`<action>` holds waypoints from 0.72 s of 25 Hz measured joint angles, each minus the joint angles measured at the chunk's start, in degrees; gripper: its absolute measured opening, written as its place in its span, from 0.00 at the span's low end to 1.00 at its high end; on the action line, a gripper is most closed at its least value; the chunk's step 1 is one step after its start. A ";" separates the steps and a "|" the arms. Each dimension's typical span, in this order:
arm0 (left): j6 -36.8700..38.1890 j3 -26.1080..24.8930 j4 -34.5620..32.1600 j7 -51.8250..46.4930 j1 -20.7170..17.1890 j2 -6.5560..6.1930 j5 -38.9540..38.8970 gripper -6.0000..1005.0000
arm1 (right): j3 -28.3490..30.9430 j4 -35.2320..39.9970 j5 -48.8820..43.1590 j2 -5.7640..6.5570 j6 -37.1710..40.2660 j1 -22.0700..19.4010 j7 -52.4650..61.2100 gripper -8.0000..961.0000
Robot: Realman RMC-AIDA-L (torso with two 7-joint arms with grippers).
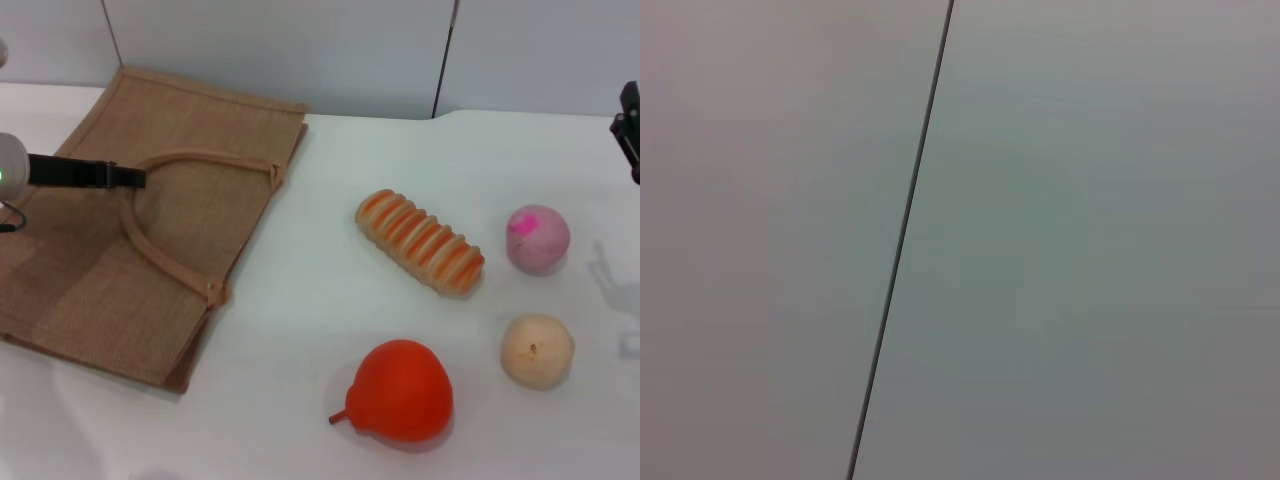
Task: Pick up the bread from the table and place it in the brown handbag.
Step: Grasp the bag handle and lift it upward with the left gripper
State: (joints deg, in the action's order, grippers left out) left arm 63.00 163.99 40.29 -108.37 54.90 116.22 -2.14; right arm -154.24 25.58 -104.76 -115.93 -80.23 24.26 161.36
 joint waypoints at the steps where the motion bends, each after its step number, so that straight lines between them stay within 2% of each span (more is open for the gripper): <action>1: -0.56 0.00 -0.69 0.32 0.00 -0.07 0.00 0.61 | 0.00 0.00 0.00 0.00 0.00 0.00 0.00 0.92; 18: -5.62 0.01 -6.01 2.63 -0.16 -0.13 0.30 0.60 | 0.02 0.19 0.00 0.00 -0.02 0.08 0.00 0.92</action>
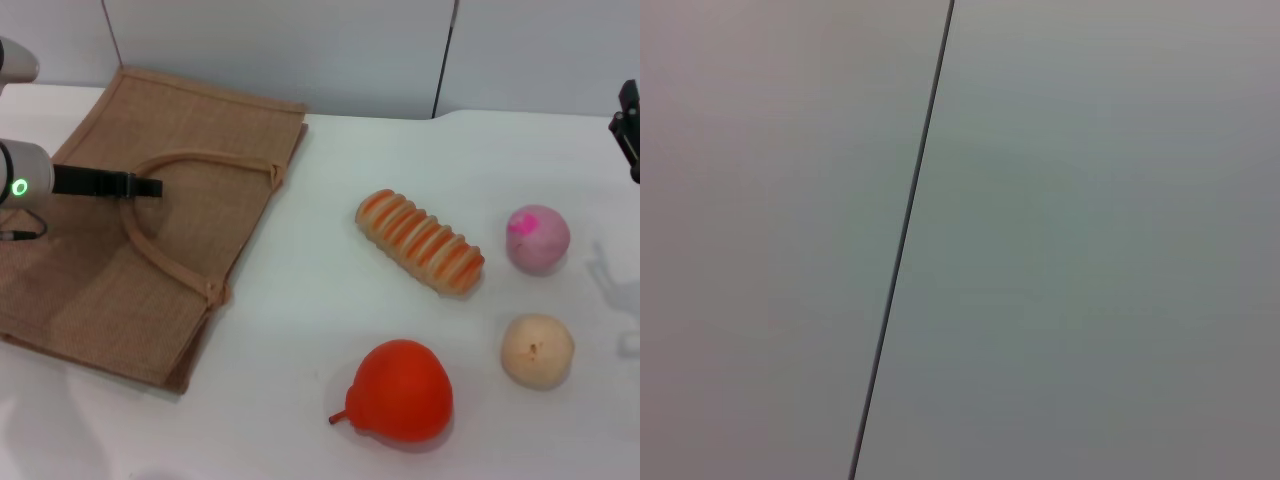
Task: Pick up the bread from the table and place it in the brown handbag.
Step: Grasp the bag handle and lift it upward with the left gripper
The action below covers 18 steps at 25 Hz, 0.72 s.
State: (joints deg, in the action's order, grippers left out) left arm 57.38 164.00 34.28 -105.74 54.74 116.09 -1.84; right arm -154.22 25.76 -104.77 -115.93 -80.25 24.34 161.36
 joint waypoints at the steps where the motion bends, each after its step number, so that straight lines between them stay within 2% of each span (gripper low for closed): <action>1: -0.21 0.00 -0.07 0.00 -0.02 -0.01 0.03 0.60 | 0.02 0.00 0.00 0.00 0.00 0.00 0.00 0.92; 18: -4.50 0.00 -3.04 0.26 0.19 -0.16 2.78 0.60 | -0.01 0.06 0.00 0.00 0.00 0.11 0.00 0.92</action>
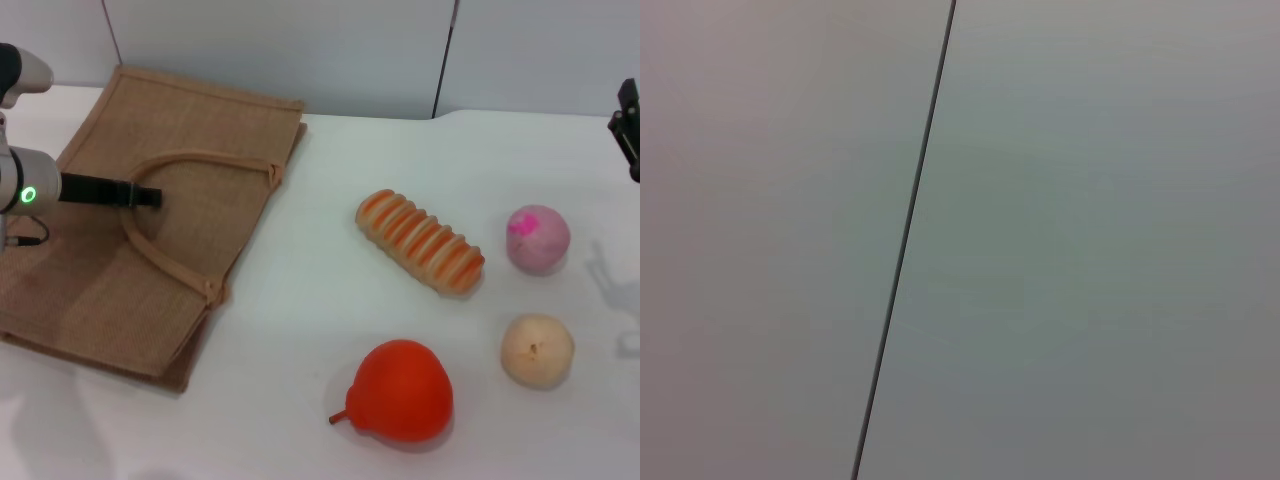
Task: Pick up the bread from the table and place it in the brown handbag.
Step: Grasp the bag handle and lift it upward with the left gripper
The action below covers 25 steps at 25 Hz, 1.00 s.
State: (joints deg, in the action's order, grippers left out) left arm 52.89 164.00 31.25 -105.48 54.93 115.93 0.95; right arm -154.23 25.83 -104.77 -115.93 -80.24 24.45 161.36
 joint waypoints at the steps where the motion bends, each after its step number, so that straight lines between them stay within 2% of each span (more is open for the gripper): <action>1: -0.01 0.00 -0.01 -0.08 0.00 0.00 0.11 0.60 | -0.01 -0.02 0.00 0.00 0.00 0.00 0.00 0.92; 6: -0.29 0.00 -0.04 -0.35 0.05 0.02 1.23 0.60 | -0.06 -0.07 0.00 0.00 0.00 -0.02 0.00 0.92; 12: -0.35 0.00 -0.04 -1.57 0.07 0.08 1.99 0.47 | -0.02 -0.08 0.00 0.00 0.00 -0.12 0.00 0.92; 25: -0.22 -0.11 2.86 -2.98 -0.56 0.44 -1.38 0.33 | 0.07 -0.25 0.00 0.00 0.00 -0.46 0.00 0.91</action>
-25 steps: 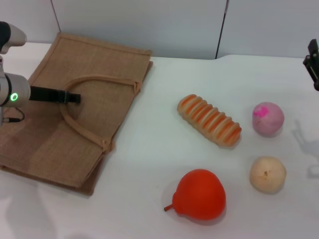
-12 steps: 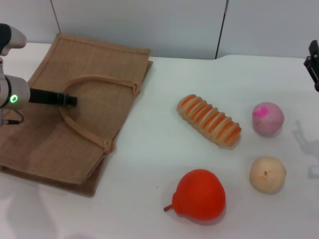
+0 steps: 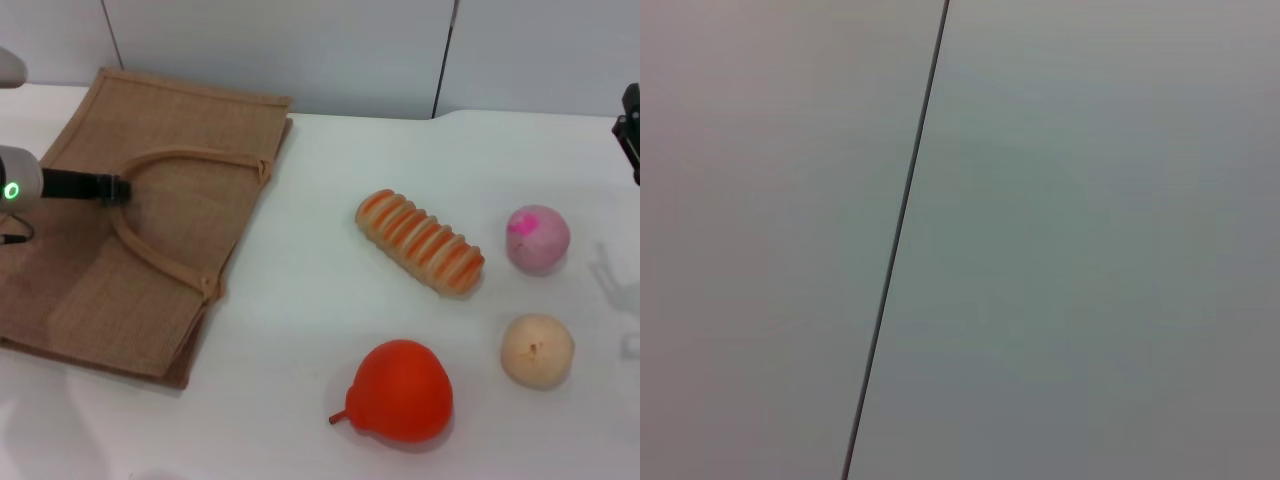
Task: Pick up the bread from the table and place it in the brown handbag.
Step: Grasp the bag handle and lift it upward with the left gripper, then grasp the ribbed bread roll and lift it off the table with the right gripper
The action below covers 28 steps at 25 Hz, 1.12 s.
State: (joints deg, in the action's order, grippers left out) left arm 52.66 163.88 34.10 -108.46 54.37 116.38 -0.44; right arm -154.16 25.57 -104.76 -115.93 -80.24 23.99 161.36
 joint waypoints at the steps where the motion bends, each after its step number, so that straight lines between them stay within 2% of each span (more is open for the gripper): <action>1: 0.06 -0.02 0.22 0.00 -0.03 0.04 -0.17 0.31 | 0.00 0.00 0.00 0.00 0.00 0.00 0.00 0.91; 3: 0.16 -0.06 0.54 0.04 -0.06 0.08 -0.50 0.27 | 0.00 0.00 0.00 0.00 0.00 0.00 0.00 0.91; 6: 0.28 -0.06 0.72 0.20 -0.06 0.10 -0.84 0.13 | 0.00 0.00 0.00 0.00 0.00 0.00 0.00 0.91; 13: 0.13 -0.06 0.76 0.46 -0.06 0.10 -1.11 0.13 | 0.00 0.00 0.00 0.00 0.00 0.00 0.00 0.90; 20: 4.05 0.03 0.87 6.65 -2.28 0.09 -13.25 0.13 | -0.13 1.20 1.40 0.08 2.77 0.13 0.00 0.89; 25: 14.03 0.14 0.99 13.38 -4.91 -0.20 -23.45 0.13 | -0.20 4.03 1.92 0.89 10.26 1.29 0.06 0.89; 27: 17.76 0.14 0.99 15.80 -5.68 -0.24 -26.63 0.13 | -0.35 5.49 1.71 2.02 14.86 2.37 0.07 0.89; 28: 19.26 0.14 0.99 16.72 -5.96 -0.25 -27.74 0.13 | -0.37 6.65 1.74 3.01 18.03 2.99 0.09 0.89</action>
State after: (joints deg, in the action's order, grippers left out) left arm 71.92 164.02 35.09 -91.74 48.41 116.13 -28.18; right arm -154.53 32.22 -103.03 -112.92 -62.21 26.98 161.45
